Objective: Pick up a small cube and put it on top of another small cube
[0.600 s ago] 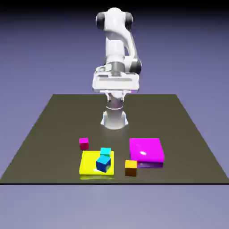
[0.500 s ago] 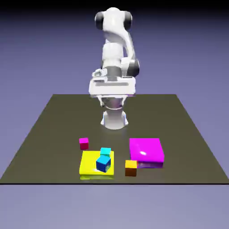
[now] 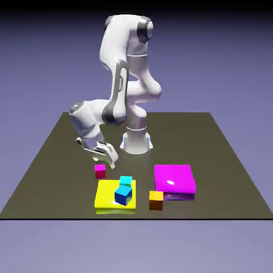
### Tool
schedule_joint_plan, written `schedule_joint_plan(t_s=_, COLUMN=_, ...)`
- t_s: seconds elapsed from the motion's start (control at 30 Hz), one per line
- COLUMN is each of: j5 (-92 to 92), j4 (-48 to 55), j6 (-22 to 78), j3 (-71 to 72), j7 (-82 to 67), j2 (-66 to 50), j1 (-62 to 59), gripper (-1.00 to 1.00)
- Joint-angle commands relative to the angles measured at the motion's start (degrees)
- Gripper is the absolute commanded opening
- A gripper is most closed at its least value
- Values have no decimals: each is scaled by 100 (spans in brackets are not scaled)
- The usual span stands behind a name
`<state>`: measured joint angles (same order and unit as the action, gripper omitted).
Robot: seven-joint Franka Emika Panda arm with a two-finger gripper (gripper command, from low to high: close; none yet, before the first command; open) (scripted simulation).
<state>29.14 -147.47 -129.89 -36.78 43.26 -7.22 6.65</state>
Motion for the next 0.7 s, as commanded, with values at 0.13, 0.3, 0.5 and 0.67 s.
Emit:
schedule_joint_plan(t_s=0.13, j5=759, j4=352, j6=1149, j3=-958, j7=21, j2=-1039, j1=156, gripper=0)
schedule_joint_plan(t_s=0.3, j5=1401, j4=651, j6=2121, j3=-1768, j7=38, j2=-1917, j1=287, gripper=0)
schedule_joint_plan(t_s=0.5, j5=2409, j4=470, j6=1618, j3=-920, j7=-538, j2=-2641, j1=45, gripper=0)
schedule_joint_plan(t_s=0.67, j5=1670, j4=602, j6=1986, j3=-1542, j7=-115, j2=-2110, j1=223, gripper=-100)
